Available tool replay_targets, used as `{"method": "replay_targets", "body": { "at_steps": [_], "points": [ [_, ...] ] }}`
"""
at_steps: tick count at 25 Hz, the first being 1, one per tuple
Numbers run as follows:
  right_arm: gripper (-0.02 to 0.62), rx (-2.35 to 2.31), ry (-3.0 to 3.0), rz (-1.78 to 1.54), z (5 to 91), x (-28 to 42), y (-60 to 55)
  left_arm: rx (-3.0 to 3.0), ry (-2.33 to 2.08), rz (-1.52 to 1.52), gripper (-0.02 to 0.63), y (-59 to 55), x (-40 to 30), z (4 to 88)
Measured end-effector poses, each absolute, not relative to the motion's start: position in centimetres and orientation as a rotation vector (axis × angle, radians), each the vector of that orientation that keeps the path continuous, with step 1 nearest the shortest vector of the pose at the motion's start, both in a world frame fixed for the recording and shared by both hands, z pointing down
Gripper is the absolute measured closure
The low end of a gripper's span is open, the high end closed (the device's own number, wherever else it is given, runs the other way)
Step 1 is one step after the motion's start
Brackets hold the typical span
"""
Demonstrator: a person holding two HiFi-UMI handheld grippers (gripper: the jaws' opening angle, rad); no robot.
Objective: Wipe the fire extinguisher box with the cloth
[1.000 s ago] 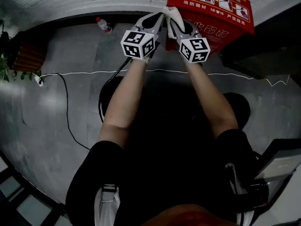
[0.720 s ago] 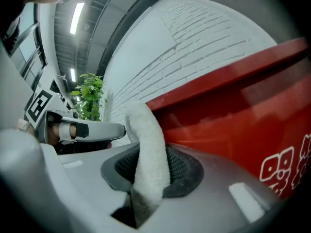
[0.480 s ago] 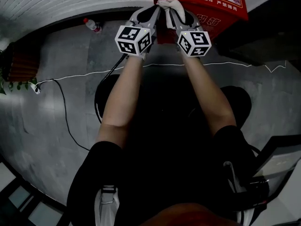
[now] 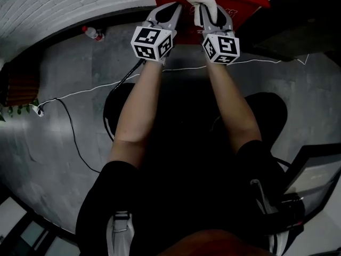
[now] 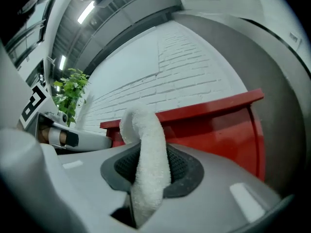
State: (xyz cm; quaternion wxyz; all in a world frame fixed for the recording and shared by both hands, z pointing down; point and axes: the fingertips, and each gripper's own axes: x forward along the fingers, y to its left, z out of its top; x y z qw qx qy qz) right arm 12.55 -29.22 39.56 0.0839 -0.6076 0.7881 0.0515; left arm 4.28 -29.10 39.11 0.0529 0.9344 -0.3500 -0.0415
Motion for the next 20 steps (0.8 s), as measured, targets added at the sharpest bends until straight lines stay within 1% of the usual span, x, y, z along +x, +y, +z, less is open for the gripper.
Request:
{"method": "replay_targets", "body": {
  "at_steps": [11, 20],
  "points": [
    [0.494, -1.969, 2.136, 0.176, 38.2, 20.8, -27.4, 2.867, -0.970, -0.130, 0.603, -28.6, 8.2, 38.7],
    [0.500, -2.090, 1.936, 0.106, 38.6, 29.6, -26.4, 2.859, -0.965, -0.103, 0.603, -29.0, 8.2, 39.8]
  ]
}}
